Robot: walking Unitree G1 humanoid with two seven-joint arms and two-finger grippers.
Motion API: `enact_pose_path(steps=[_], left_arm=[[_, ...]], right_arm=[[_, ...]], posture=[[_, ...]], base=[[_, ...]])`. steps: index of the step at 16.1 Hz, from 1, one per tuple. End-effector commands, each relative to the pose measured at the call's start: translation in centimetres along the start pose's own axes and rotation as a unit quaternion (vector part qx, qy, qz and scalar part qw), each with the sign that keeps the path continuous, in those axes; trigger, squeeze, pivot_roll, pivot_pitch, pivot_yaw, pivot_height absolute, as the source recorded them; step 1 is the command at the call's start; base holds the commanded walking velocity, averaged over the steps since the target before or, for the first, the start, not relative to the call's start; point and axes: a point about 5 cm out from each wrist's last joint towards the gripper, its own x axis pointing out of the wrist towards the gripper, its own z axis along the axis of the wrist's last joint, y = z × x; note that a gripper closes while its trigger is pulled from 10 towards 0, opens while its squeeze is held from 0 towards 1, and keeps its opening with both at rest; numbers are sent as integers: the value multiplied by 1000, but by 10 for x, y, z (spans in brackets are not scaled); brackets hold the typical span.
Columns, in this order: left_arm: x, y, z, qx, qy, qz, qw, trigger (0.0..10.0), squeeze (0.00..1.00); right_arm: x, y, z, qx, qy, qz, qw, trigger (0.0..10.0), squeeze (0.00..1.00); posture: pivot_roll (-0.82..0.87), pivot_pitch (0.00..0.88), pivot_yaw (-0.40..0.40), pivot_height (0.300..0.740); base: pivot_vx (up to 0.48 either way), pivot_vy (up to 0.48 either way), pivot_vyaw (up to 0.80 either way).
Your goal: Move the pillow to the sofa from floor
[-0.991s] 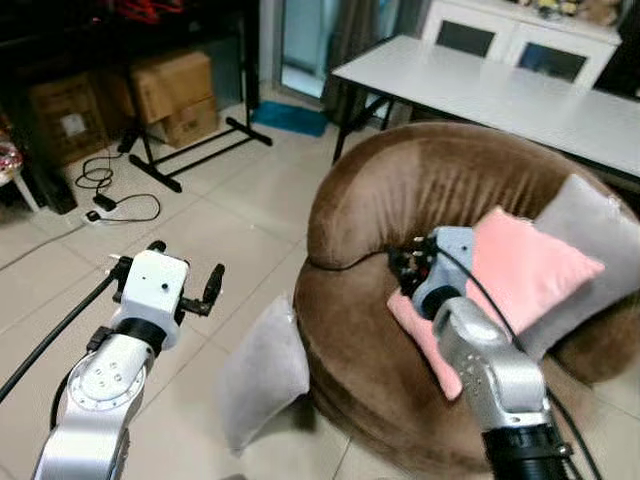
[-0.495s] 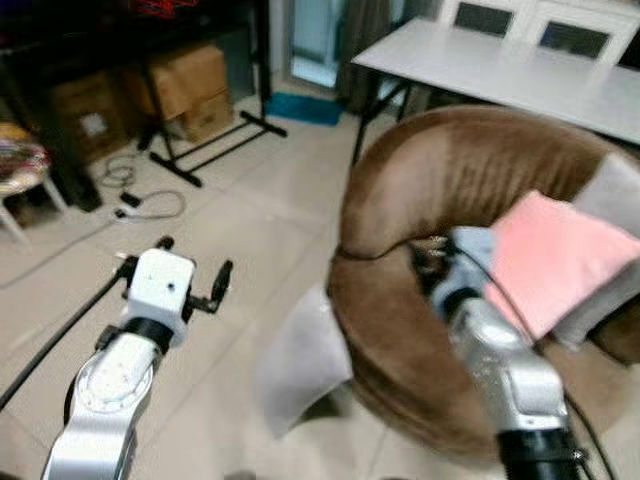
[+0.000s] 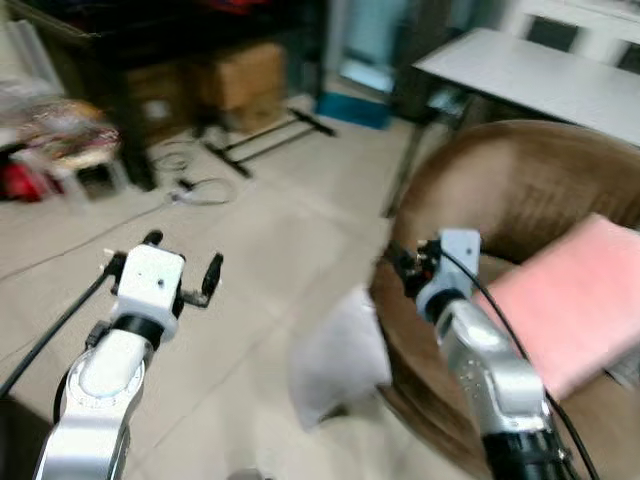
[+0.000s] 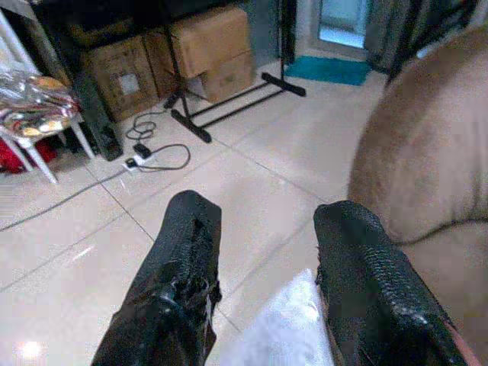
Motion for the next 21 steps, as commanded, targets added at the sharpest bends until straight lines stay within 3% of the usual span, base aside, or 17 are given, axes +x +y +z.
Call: enact_pose_path(steps=[1,6,9,15,21], left_arm=[[3,-2,3,1,-8,-4,1000,10000,0],[5,0,4,3,-9,-6,1000,10000,0],[5,0,3,2,-9,-9,1000,10000,0],[5,-1,2,7,-9,-9,1000,10000,0],[3,-1,-3,23,-3,-3,1000,10000,0]], right_arm=[[0,-10,1,-12,-4,-25,1000,10000,0],[2,-11,4,8,-14,-32,999,10000,0],[2,-5,4,-16,-12,-3,1000,10000,0],[1,-6,2,-10,-15,4,1000,10000,0],[-3,-11,-6,8,-9,8,1000,10000,0]], posture=[[-49,0,-32,740],[-50,0,-28,740],[-49,0,-30,740],[-51,0,-31,740],[-50,0,-34,685]], base=[[341,0,0],[377,0,0],[405,0,267],[322,0,97],[0,0,0]])
